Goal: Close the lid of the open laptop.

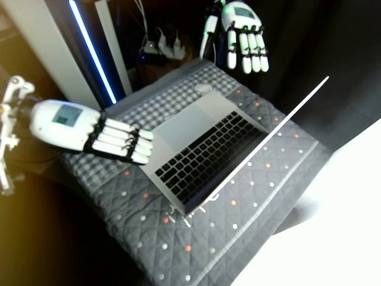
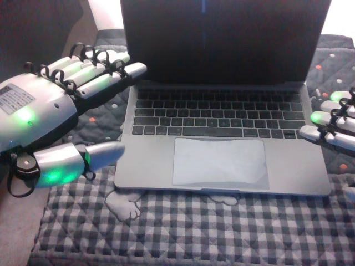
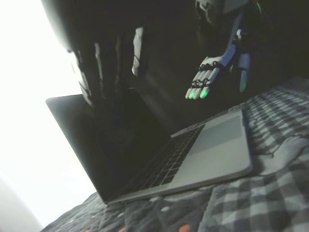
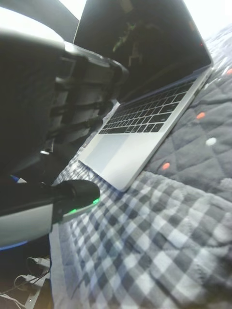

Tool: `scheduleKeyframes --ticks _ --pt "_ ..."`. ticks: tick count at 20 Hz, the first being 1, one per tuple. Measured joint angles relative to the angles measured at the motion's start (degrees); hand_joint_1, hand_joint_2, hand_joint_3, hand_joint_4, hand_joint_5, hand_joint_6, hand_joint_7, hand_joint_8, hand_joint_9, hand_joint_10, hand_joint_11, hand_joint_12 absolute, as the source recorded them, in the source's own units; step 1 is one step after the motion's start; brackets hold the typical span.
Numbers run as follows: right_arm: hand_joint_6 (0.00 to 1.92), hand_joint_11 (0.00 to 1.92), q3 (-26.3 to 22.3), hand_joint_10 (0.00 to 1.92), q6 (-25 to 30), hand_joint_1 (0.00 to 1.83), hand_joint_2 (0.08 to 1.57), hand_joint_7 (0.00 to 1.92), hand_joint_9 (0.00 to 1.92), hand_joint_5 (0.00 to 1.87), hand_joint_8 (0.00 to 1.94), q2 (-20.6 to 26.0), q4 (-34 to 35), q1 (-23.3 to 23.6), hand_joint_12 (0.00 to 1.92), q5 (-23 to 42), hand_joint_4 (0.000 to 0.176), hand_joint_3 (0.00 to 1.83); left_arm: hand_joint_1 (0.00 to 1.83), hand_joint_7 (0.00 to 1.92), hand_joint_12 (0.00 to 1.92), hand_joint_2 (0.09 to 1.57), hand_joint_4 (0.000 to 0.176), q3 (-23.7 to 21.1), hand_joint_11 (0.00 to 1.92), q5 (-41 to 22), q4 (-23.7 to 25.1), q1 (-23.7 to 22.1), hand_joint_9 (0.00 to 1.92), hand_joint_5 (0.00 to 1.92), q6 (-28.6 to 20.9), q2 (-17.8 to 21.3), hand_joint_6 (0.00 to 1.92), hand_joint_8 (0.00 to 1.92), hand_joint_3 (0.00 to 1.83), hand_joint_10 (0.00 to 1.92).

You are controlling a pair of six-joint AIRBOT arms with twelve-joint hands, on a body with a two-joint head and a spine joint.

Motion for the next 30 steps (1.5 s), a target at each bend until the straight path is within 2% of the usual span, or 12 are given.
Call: scheduleKeyframes --ticks 1,2,3,6,9,16,20,21,25,28,29,30 --pt "0.0 0.0 -0.1 0.0 0.0 0.0 1.43 0.0 0.0 0.0 0.0 0.0 0.1 0.0 0.0 0.1 0.024 0.04 0.26 0.0 0.01 1.4 0.079 -0.1 0.02 0.0 0.0 0.0 0.0 0.0 0.0 0.0 0.0 0.0 0.01 0.0" --pt "0.0 0.0 -0.1 0.0 0.0 0.0 1.43 0.0 0.0 0.0 0.0 0.0 0.1 0.0 0.0 0.1 0.028 0.03 0.33 0.0 0.61 1.41 0.058 -0.5 0.0 0.0 0.2 0.0 0.0 0.03 0.0 0.0 0.0 0.0 0.0 0.0" --pt "0.0 0.0 -0.1 0.0 0.0 0.0 1.42 0.0 0.0 0.0 0.0 0.0 0.1 0.0 0.0 0.0 0.023 0.03 0.32 0.0 0.93 1.42 0.065 -0.7 0.0 0.7 0.9 0.0 0.0 0.02 -0.1 0.0 0.02 0.0 0.0 0.0" --pt "0.0 0.0 -0.1 0.0 0.0 0.0 1.41 0.0 0.0 0.0 0.0 0.0 0.1 0.0 0.0 0.0 0.0 0.02 0.25 0.07 0.74 1.46 0.091 -1.1 0.0 2.5 3.6 1.6 0.08 0.01 -2.8 -0.3 0.0 0.01 0.0 0.03" --pt "0.0 0.0 -0.1 0.0 0.0 0.0 1.4 0.0 0.0 0.0 0.0 0.0 0.1 0.0 0.0 0.1 0.006 0.01 0.31 0.15 1.04 1.45 0.0 -1.1 0.0 5.5 3.8 3.6 0.13 0.09 -4.9 -1.2 0.03 0.03 0.0 0.06" --pt "0.0 0.0 -0.1 0.0 0.0 0.0 1.39 0.0 0.0 0.0 0.0 0.0 0.1 0.4 0.0 0.1 0.0 0.0 0.2 0.12 0.79 1.5 0.0 0.6 0.0 8.3 4.2 5.5 0.09 0.06 -8.4 -4.9 0.0 0.0 0.01 0.07" --pt "0.0 0.0 -0.1 0.0 0.0 0.0 1.38 0.0 0.0 0.0 0.0 0.0 0.0 2.1 0.0 -0.3 0.0 0.0 0.16 0.1 1.08 1.49 0.0 1.0 0.0 9.8 4.2 5.6 0.08 0.09 -8.9 -5.7 0.01 0.0 0.0 0.07" --pt "0.0 0.0 0.0 0.0 0.0 0.0 1.38 0.0 0.0 0.0 0.0 0.0 -0.3 3.0 0.0 -0.2 0.023 0.0 0.14 0.1 0.86 1.5 0.0 1.2 0.0 9.9 4.2 5.6 0.09 0.09 -8.9 -5.9 0.01 0.0 0.0 0.08" --pt "0.0 0.0 0.0 0.0 0.0 0.08 1.4 0.0 0.0 0.0 0.0 0.0 -1.6 6.5 0.0 -0.3 0.12 0.01 0.21 0.15 0.74 1.48 0.0 1.5 0.0 9.3 4.2 6.5 0.14 0.12 -10.1 -6.2 0.01 0.01 0.0 0.1" --pt "0.0 0.0 1.0 0.0 0.0 0.2 1.43 0.0 0.0 0.0 0.0 -0.8 -3.5 11.7 0.0 -0.3 0.08 0.01 0.14 0.14 0.79 1.48 0.004 1.5 0.0 9.3 4.2 6.5 0.11 0.11 -10.1 -6.2 0.0 0.0 0.0 0.09" --pt "0.0 0.0 1.6 0.0 0.0 0.15 1.42 0.0 0.0 0.0 0.0 -1.6 -3.6 13.3 0.0 -0.2 0.122 0.01 0.13 0.11 0.67 1.49 0.007 1.5 0.0 9.3 4.1 6.5 0.08 0.09 -10.1 -6.3 0.01 0.01 0.0 0.08" --pt "0.0 0.0 2.6 0.0 0.0 0.13 1.4 0.0 0.0 0.0 0.0 -2.9 -3.8 15.4 0.0 -0.2 0.124 0.0 0.09 0.09 0.63 1.5 0.014 1.8 0.0 9.1 4.2 6.5 0.07 0.07 -10.1 -6.5 0.0 0.0 0.0 0.08"
